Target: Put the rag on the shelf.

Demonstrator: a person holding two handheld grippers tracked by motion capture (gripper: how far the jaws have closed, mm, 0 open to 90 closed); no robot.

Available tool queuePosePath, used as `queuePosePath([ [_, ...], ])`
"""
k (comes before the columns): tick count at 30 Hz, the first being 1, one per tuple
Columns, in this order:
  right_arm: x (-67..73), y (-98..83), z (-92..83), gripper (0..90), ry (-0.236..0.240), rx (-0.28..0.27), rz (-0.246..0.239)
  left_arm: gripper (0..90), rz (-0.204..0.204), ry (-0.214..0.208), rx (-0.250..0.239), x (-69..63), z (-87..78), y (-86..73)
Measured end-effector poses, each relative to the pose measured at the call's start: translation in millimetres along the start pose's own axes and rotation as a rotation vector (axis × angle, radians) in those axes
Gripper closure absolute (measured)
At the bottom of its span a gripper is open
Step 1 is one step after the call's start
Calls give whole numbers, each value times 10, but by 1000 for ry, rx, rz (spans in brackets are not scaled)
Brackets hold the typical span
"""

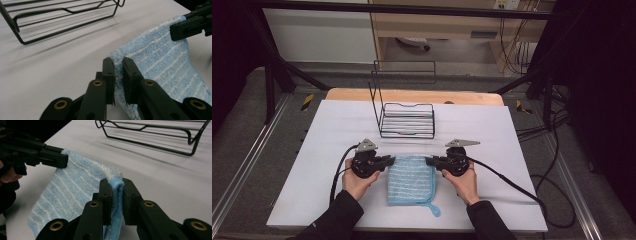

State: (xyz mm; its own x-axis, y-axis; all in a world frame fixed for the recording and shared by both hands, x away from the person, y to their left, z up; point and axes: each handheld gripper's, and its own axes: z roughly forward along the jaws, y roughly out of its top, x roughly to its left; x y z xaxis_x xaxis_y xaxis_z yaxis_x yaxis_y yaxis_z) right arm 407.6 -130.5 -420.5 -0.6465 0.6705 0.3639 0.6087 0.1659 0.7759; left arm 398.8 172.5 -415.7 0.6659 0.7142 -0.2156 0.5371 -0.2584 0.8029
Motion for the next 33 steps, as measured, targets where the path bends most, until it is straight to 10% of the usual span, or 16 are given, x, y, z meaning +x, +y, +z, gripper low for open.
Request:
queuePosePath([
  [33,310,282,-473,809,-22,-182,-170,811,69,-11,-196,-287,-429,270],
])
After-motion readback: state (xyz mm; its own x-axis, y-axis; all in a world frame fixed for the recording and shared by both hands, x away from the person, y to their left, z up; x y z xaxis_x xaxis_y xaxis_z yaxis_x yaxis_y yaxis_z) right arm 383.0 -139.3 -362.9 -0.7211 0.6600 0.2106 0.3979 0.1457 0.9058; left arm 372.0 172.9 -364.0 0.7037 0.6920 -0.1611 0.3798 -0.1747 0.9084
